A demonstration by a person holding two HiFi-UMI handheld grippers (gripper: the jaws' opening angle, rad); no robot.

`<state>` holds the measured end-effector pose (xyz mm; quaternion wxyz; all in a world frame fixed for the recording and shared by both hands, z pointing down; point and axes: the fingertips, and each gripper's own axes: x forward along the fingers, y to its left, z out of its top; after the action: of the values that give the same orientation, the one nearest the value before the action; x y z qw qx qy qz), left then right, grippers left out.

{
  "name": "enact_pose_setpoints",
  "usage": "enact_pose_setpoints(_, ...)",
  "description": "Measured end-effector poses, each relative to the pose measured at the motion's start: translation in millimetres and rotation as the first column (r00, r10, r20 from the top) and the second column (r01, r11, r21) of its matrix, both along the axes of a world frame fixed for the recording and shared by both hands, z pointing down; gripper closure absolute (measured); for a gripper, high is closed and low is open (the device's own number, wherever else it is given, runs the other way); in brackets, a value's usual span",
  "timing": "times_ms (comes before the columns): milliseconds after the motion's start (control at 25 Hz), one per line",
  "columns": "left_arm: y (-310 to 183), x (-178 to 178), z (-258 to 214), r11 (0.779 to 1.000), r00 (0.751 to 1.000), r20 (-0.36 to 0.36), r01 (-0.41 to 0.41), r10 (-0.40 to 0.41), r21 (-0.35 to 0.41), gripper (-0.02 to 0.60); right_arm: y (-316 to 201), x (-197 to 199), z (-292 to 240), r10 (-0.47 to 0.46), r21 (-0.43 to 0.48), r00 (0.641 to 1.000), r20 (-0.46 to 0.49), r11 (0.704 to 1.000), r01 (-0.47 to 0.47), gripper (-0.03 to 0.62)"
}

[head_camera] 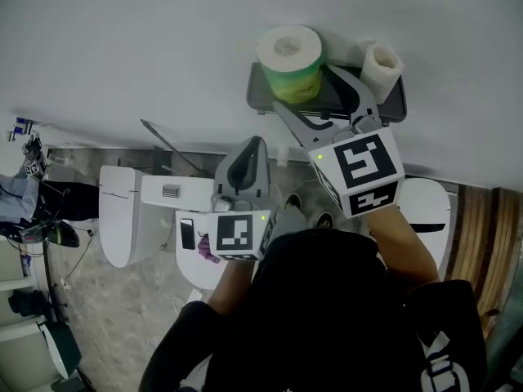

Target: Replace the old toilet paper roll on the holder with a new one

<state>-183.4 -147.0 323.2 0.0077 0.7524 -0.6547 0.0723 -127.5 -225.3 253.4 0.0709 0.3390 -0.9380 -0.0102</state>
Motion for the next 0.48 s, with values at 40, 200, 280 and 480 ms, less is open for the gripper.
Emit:
enact_pose_setpoints(40,0.4,-3.0,0.3,1.000,1.000,-0.001,0.002,-0.002,-0.001,0.558,-3.6,-0.7,0.5,0.018,-0.001,1.000,-0.018,1.000,-0.018,0.253)
enact_pose_setpoints(200,0.9,-11.3,-0.4,1.000,1.000,0.005,0.001,-0.001,0.004,0.558,-14.1,-3.8,3.6,0.070,-0.011,0.996,-0.058,0.997,-0.071,0.252)
enact_pose_setpoints(280,0.5,-13.2,-1.3,1.000,1.000,0.005,-0.006,0.006,0.011,0.558,-18.1,-6.4,4.2,0.082,-0.018,0.994,-0.077,0.996,-0.083,0.252)
enact_pose_setpoints(480,-0.5,-16.0,-2.1,1.000,1.000,-0.021,-0.003,0.003,0.008,0.558,-21.2,-13.2,3.2,0.082,-0.007,0.992,-0.100,0.997,-0.083,0.244)
